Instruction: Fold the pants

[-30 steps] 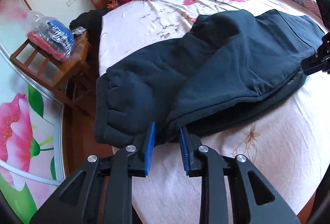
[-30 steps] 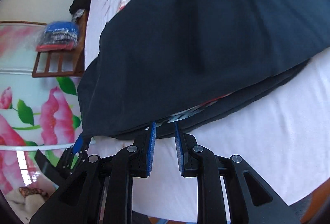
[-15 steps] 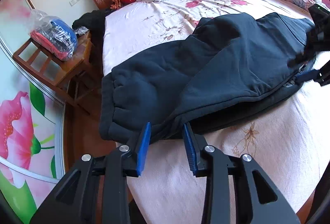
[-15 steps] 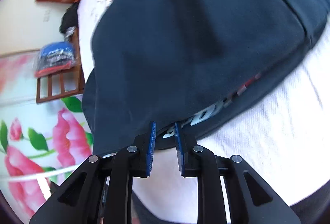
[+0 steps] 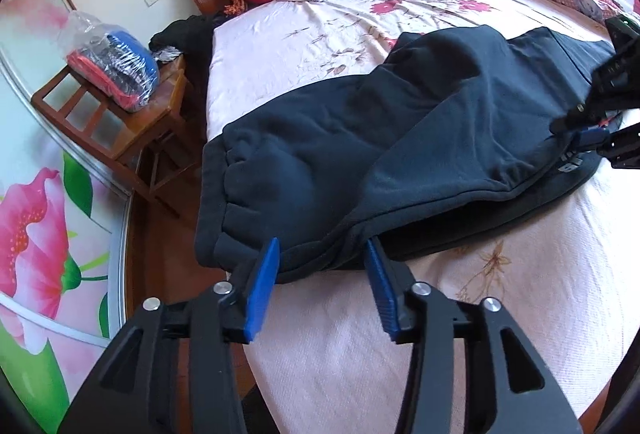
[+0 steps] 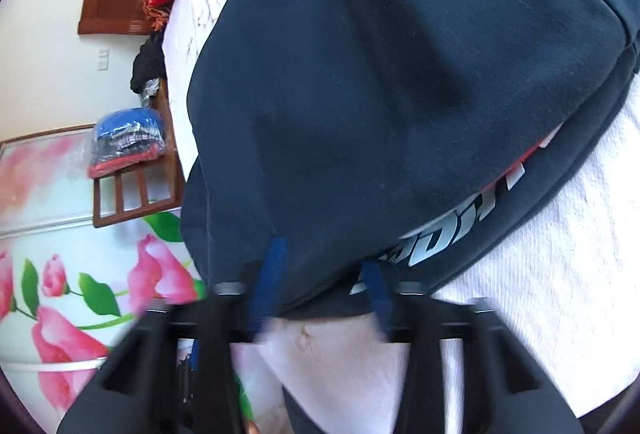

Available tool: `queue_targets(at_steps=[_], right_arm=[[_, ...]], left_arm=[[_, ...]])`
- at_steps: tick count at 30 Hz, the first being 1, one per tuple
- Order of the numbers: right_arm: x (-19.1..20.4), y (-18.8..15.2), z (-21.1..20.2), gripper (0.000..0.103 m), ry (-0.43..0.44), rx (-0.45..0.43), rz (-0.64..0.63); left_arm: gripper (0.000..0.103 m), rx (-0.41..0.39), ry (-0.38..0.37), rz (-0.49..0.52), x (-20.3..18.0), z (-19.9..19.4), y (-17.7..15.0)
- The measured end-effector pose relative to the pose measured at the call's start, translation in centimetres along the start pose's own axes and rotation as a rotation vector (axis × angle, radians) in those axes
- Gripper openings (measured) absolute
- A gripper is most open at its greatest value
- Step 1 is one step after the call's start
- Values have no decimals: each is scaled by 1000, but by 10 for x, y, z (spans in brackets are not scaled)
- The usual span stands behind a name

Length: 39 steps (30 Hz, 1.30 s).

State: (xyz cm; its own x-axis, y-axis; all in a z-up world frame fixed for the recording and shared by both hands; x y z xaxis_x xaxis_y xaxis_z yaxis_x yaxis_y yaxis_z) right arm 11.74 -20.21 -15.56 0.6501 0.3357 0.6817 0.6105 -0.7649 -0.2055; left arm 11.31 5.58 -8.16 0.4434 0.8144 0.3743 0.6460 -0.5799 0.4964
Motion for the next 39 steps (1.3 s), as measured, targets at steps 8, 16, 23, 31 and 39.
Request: queue_targets(at_steps=[8, 16, 23, 31, 39], right_arm=[[11, -3, -11, 7, 39, 27, -61], [9, -14, -7, 7, 30, 47, -107], [-21, -12, 11, 7, -49, 61, -68], [9, -26, -27, 11, -72, 123, -198], [-9, 102, -83, 12, -165, -235, -138]], left_arm=[[63, -49, 50, -84, 29, 5, 12], [88, -188, 194, -68, 57, -14, 35], [77, 6, 310, -83, 84, 8, -27], [84, -208, 231, -105, 76, -40, 46], [84, -172, 209, -37, 38, 36, 106]])
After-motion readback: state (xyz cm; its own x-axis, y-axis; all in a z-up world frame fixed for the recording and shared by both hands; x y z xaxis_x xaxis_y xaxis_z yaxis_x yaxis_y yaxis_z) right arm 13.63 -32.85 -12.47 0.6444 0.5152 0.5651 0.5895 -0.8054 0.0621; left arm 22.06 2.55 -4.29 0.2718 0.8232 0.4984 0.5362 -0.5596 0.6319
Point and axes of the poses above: each gripper's, at about its wrist camera, not at the fingertips, and z roughly the way its jaws point, x to its left, y to its top, the point moved 6 cm from there along z, roughly the way its jaws point, and after that the axes turned 8 degrees about z, right-handed, at the moved point
